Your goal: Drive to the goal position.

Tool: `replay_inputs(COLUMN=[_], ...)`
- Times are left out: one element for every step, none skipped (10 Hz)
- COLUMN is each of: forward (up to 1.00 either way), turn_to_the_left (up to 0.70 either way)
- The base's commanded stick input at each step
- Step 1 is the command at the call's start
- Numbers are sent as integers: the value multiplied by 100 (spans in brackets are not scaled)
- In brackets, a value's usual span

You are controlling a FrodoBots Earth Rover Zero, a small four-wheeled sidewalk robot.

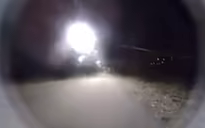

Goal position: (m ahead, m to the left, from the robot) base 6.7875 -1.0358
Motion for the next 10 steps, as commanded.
replay_inputs(forward=[100,100,100,100,100,100,100,100,100,100], turn_to_the_left=[0,-5,-37,-39,-40,0,0,0,0,0])
